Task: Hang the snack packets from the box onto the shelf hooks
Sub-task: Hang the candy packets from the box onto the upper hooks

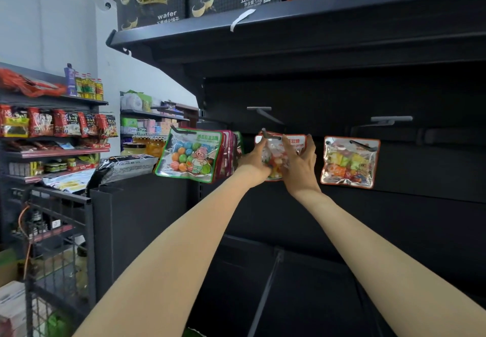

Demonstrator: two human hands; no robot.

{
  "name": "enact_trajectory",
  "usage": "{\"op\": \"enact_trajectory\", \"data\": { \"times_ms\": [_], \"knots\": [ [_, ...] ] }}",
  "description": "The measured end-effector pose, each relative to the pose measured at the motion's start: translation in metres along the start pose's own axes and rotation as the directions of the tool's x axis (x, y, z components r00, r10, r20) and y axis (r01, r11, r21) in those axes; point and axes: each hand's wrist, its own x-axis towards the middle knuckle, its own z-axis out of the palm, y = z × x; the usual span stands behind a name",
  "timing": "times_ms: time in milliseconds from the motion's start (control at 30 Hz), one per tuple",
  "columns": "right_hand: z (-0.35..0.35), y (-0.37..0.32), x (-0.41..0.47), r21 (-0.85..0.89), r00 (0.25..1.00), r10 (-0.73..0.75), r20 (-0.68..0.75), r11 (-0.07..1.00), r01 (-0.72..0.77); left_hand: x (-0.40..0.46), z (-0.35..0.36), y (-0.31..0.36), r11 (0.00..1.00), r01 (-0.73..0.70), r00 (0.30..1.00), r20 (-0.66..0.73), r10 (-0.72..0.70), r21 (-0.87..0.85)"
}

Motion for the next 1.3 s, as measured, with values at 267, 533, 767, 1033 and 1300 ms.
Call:
{"op": "enact_trajectory", "data": {
  "times_ms": [267,533,767,1033,1300],
  "knots": [
    [-0.001,0.002,0.003,-0.058,1.000,-0.020,0.019,0.998,0.021,0.011,0.002,0.006,0.999,-0.034,0.999,0.008,0.034,0.025],
    [-0.009,-0.017,-0.025,0.109,0.972,-0.090,-0.219,0.987,0.116,-0.013,-0.008,-0.012,0.980,-0.186,0.940,-0.302,0.157,-0.068],
    [-0.001,-0.061,-0.064,0.441,0.991,-0.120,-0.062,0.887,0.135,-0.085,-0.037,-0.048,0.943,-0.332,0.888,-0.344,0.306,-0.019],
    [0.075,-0.131,-0.122,0.520,0.937,-0.288,0.197,0.841,0.149,-0.169,-0.076,-0.155,0.996,-0.025,0.925,-0.379,-0.007,-0.080],
    [0.207,-0.207,-0.225,0.481,0.692,-0.352,0.630,0.877,0.009,-0.285,-0.101,-0.314,0.871,0.472,0.820,-0.295,-0.490,-0.135]
  ]
}}
